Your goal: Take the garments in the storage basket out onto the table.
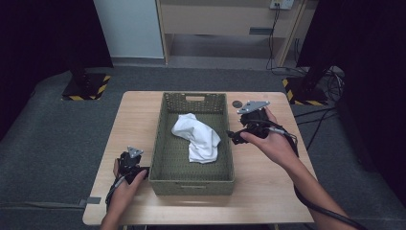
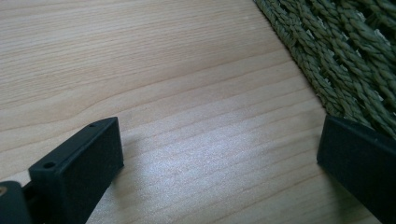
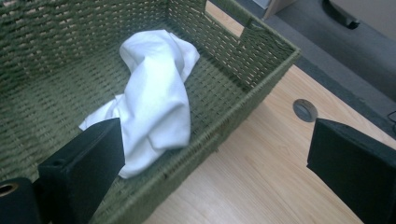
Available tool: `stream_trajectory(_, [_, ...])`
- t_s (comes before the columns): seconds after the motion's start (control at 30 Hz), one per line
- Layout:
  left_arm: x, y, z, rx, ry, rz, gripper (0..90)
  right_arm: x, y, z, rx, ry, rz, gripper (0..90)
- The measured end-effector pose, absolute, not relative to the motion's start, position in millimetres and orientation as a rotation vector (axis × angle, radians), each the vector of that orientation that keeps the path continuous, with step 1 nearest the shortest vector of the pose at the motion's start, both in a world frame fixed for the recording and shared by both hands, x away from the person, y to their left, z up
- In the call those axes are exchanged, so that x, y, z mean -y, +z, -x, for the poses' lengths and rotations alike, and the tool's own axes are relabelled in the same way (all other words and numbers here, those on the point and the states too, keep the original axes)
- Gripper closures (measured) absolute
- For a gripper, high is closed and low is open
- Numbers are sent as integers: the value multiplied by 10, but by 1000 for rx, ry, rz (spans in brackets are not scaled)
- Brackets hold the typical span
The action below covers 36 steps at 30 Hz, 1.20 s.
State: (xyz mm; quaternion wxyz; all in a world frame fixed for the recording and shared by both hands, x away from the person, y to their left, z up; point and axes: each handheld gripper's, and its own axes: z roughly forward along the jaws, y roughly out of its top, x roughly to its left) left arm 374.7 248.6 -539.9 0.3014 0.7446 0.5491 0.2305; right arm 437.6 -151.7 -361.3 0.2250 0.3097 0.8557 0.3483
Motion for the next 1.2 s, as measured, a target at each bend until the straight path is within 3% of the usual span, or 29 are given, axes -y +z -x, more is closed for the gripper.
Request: stream_trajectory(1.2, [-2477, -5399, -3741, -1458, 612, -1975, 0, 887, -3733, -4770, -2406, 993, -882, 35])
